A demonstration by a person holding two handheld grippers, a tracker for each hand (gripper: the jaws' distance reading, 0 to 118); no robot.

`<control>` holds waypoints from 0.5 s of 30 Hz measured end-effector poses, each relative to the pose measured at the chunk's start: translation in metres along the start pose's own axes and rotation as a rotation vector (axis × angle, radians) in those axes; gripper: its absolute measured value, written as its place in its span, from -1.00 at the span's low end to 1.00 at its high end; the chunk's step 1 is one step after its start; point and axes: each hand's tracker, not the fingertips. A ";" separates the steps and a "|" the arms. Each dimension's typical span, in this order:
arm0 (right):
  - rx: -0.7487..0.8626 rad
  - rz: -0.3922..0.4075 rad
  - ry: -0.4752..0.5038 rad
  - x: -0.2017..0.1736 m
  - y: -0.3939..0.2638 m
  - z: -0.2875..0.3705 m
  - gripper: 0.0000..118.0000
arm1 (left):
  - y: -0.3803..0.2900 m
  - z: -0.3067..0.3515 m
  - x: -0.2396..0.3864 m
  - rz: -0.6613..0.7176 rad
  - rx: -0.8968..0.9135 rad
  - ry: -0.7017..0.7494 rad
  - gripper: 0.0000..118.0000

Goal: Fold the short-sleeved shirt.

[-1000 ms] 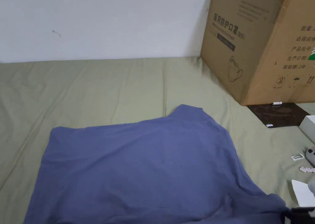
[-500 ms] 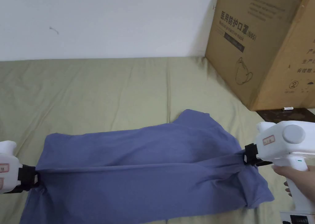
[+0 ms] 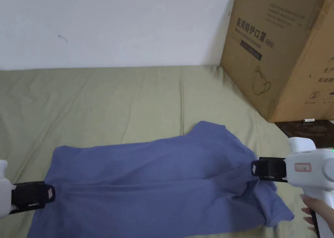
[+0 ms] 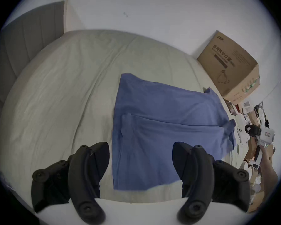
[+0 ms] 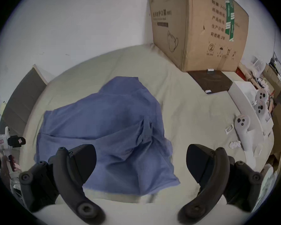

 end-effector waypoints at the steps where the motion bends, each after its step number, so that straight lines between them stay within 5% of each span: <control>1: 0.023 0.001 0.019 -0.001 -0.008 0.013 0.88 | -0.010 0.013 0.007 -0.007 0.041 0.022 0.44; 2: 0.042 0.001 0.033 -0.002 -0.013 0.022 0.84 | -0.019 0.024 0.010 -0.014 0.062 0.009 0.36; 4: 0.074 -0.010 0.071 -0.003 -0.029 0.045 0.28 | -0.037 0.046 0.017 -0.027 0.074 -0.021 -0.42; 5: 0.081 -0.014 0.074 -0.003 -0.036 0.053 -0.39 | -0.046 0.054 0.023 -0.031 0.077 -0.017 -0.85; 6: 0.080 -0.014 0.064 -0.005 -0.042 0.058 -1.00 | -0.054 0.062 0.025 -0.048 0.091 0.008 -1.00; 15: 0.027 -0.065 0.135 0.000 -0.069 0.073 -1.00 | -0.058 0.044 -0.003 0.023 -0.008 0.031 -0.99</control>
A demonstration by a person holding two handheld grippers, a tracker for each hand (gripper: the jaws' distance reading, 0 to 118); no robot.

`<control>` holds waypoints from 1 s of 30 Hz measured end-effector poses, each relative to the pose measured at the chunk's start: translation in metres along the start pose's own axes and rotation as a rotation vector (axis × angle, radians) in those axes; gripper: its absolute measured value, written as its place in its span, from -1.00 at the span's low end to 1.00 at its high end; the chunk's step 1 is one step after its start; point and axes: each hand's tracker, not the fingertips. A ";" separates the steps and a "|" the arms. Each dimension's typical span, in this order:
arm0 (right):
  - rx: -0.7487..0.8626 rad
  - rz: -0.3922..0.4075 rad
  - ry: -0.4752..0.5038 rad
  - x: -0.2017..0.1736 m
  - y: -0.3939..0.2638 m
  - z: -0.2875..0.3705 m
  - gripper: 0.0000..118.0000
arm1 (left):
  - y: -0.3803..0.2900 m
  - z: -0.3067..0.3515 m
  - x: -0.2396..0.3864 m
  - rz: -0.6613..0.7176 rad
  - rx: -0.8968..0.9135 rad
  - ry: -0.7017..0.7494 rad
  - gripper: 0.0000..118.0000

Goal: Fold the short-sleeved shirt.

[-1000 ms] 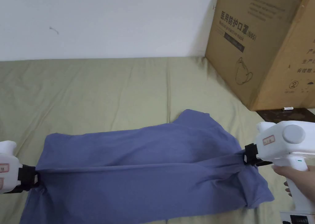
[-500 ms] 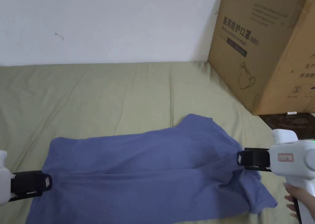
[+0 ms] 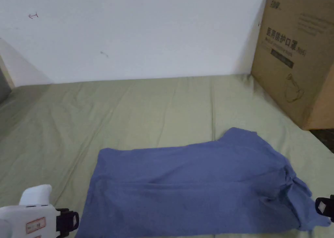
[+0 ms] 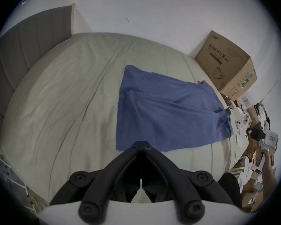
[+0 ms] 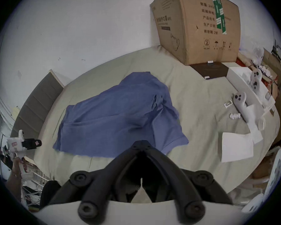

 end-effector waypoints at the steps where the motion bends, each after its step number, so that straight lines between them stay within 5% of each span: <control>1: -0.007 -0.012 0.005 0.001 -0.002 0.000 -1.00 | 0.002 -0.009 -0.004 -0.001 -0.014 0.014 -0.79; 2: -0.016 -0.023 0.011 0.001 -0.003 0.000 -1.00 | 0.006 -0.022 -0.012 0.008 -0.034 0.016 -0.29; 3: -0.021 -0.028 0.014 0.001 -0.003 -0.003 -1.00 | 0.007 -0.034 -0.017 0.014 -0.052 0.025 0.58; 4: -0.026 -0.028 0.016 0.000 -0.005 -0.003 -1.00 | 0.007 -0.047 -0.022 0.022 -0.076 0.040 0.77; 13: -0.061 0.000 -0.006 0.000 -0.005 -0.013 -1.00 | -0.005 -0.111 -0.022 0.030 -0.177 0.068 0.57; 14: -0.061 -0.002 -0.012 0.002 -0.003 -0.014 -1.00 | -0.006 -0.110 -0.013 -0.024 -0.184 0.099 0.45; 16: -0.055 -0.002 -0.032 0.008 0.001 -0.018 -1.00 | -0.008 -0.099 -0.005 -0.140 -0.119 0.195 -0.34; 17: -0.052 0.000 -0.043 0.010 0.003 -0.019 -1.00 | -0.006 -0.092 -0.006 -0.106 -0.096 0.086 -0.79; 20: -0.047 -0.014 -0.086 0.030 0.011 -0.034 -1.00 | -0.003 -0.068 0.006 -0.081 -0.091 0.054 -0.90; 21: -0.050 -0.029 -0.100 0.036 0.014 -0.039 -0.82 | -0.002 -0.064 0.005 -0.085 -0.084 0.060 -0.90; 23: -0.111 -0.083 -0.103 0.051 0.019 -0.055 0.55 | 0.002 -0.055 0.005 -0.079 -0.077 0.058 -0.90; 24: -0.167 -0.101 -0.085 0.058 0.021 -0.067 0.98 | 0.003 -0.052 0.003 -0.070 -0.073 0.052 -0.90; 25: -0.141 -0.068 -0.073 0.065 0.027 -0.071 0.94 | 0.003 -0.050 0.001 -0.061 -0.071 0.045 -0.90; 30: -0.246 -0.150 -0.146 0.090 0.037 -0.118 0.93 | 0.008 -0.050 0.005 -0.061 -0.067 0.044 -0.90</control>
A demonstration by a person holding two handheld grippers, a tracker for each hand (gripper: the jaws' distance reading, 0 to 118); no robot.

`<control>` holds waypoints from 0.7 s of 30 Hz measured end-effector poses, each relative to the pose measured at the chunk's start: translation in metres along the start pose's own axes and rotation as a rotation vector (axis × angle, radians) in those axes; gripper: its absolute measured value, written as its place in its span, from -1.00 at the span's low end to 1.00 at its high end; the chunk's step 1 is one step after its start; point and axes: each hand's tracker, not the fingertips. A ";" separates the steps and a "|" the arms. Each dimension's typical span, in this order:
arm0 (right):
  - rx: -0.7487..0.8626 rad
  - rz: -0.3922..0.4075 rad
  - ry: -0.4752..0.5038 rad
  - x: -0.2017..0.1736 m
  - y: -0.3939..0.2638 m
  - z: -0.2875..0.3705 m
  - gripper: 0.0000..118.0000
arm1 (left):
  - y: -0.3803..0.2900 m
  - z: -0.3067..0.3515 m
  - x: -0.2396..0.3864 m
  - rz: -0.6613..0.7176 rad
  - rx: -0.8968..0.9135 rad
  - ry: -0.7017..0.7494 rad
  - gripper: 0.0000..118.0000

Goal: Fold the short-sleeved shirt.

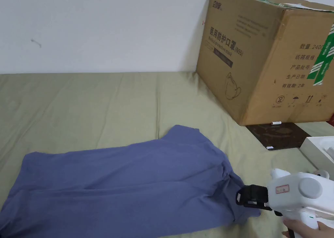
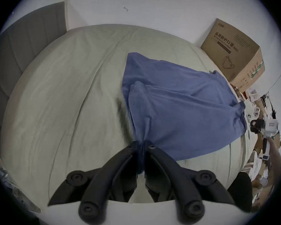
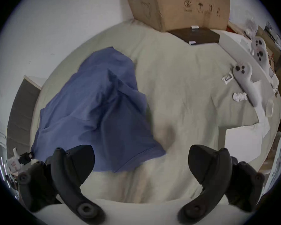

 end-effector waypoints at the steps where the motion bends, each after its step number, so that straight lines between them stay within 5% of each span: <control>1: -0.017 -0.018 -0.015 0.000 -0.007 -0.005 0.86 | 0.000 0.000 0.000 0.003 -0.003 0.000 -0.90; 2: -0.040 -0.046 -0.017 0.003 -0.007 -0.010 0.63 | -0.001 0.000 0.000 0.006 -0.004 0.001 -0.90; 3: -0.047 -0.052 -0.008 0.006 -0.007 -0.012 -0.32 | -0.002 0.000 0.000 0.011 -0.007 0.001 -0.90; 4: -0.049 -0.045 0.015 0.007 -0.007 -0.012 -0.95 | -0.001 -0.002 0.000 0.014 -0.008 0.000 -0.90; 11: 0.007 0.073 0.025 -0.007 -0.019 0.029 -0.95 | 0.001 0.016 -0.001 0.018 0.030 -0.020 -0.90; 21: -0.039 0.086 0.058 0.028 -0.084 0.091 -0.95 | -0.056 0.064 -0.024 0.014 -0.044 -0.046 -0.90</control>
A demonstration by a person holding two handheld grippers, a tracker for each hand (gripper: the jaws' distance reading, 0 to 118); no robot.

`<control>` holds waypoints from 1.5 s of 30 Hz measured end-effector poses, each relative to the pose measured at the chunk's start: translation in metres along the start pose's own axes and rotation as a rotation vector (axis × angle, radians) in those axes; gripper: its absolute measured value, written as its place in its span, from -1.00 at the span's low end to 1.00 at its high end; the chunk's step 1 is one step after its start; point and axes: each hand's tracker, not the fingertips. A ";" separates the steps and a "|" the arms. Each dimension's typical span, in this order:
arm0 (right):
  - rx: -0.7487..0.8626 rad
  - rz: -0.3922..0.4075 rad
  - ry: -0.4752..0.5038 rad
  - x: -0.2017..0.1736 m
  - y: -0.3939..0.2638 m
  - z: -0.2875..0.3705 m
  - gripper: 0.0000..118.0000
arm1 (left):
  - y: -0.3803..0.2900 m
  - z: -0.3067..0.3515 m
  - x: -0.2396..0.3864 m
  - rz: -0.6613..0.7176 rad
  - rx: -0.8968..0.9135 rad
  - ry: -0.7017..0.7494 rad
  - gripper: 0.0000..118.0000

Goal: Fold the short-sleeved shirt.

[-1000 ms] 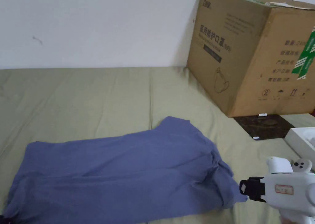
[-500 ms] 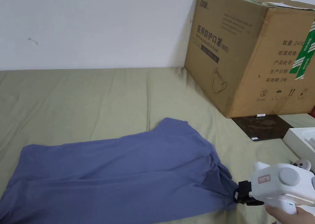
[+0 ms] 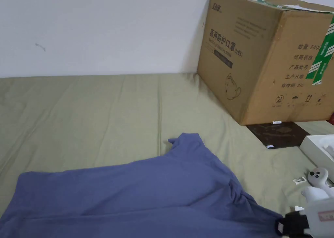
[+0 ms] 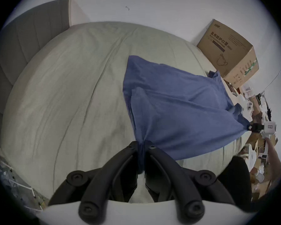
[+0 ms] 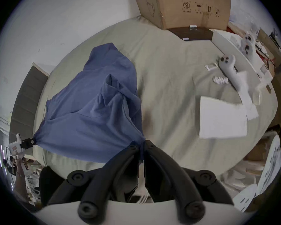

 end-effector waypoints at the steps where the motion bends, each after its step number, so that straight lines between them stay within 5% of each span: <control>1: -0.015 0.000 0.005 0.002 -0.011 0.002 -0.95 | -0.011 0.004 -0.001 -0.005 -0.019 0.004 -0.90; 5: -0.057 -0.010 0.006 0.009 -0.045 -0.002 -0.95 | -0.040 0.007 -0.011 0.032 -0.115 -0.021 -0.90; 7: -0.036 -0.014 0.013 0.008 -0.056 -0.006 -0.72 | -0.046 0.003 -0.017 0.066 -0.124 -0.059 -0.70; 8: -0.027 -0.024 0.009 0.005 -0.059 -0.007 -0.28 | -0.047 0.004 -0.017 0.075 -0.122 -0.058 -0.29; 9: -0.020 -0.038 -0.008 0.003 -0.059 -0.008 0.59 | -0.048 0.003 -0.015 0.079 -0.127 -0.038 0.46; 10: -0.023 -0.049 -0.011 0.001 -0.059 -0.009 1.00 | -0.048 0.003 -0.013 0.070 -0.129 -0.023 0.66; 17: 0.089 0.028 0.004 -0.041 -0.043 0.010 0.94 | -0.029 0.013 -0.003 0.154 -0.047 -0.208 0.65; 23: 0.151 0.150 0.031 -0.092 -0.029 0.020 0.93 | -0.014 0.021 0.030 -0.016 0.018 -0.153 0.61; 24: 0.190 0.166 0.043 -0.100 -0.028 0.023 0.81 | -0.010 0.023 0.035 -0.043 0.012 -0.171 0.35; 25: 0.209 0.182 0.065 -0.107 -0.024 0.026 0.50 | -0.006 0.026 0.040 -0.063 0.028 -0.163 -0.15; 26: 0.228 0.194 0.078 -0.113 -0.021 0.028 -0.15 | -0.003 0.027 0.045 -0.076 0.049 -0.141 -0.86; 27: 0.241 0.203 0.061 -0.121 -0.016 0.026 -1.00 | 0.001 0.029 0.046 -0.100 0.083 -0.084 -1.00; 30: 0.265 0.215 0.090 -0.134 0.003 0.025 -1.00 | 0.019 0.034 0.047 -0.070 0.109 -0.137 -1.00; 38: 0.250 0.243 0.104 -0.170 0.041 -0.003 -1.00 | 0.137 -0.046 -0.007 -0.026 0.109 0.035 -0.99; 40: 0.239 0.234 0.112 -0.171 0.050 -0.012 -1.00 | 0.164 -0.071 -0.015 -0.027 0.099 0.031 -0.37; 42: 0.225 0.220 0.119 -0.174 0.056 -0.019 -1.00 | 0.181 -0.103 -0.020 -0.065 0.028 0.076 0.95; 45: 0.204 0.196 0.136 -0.170 0.063 -0.032 -1.00 | 0.183 -0.135 -0.017 -0.069 0.028 0.075 0.97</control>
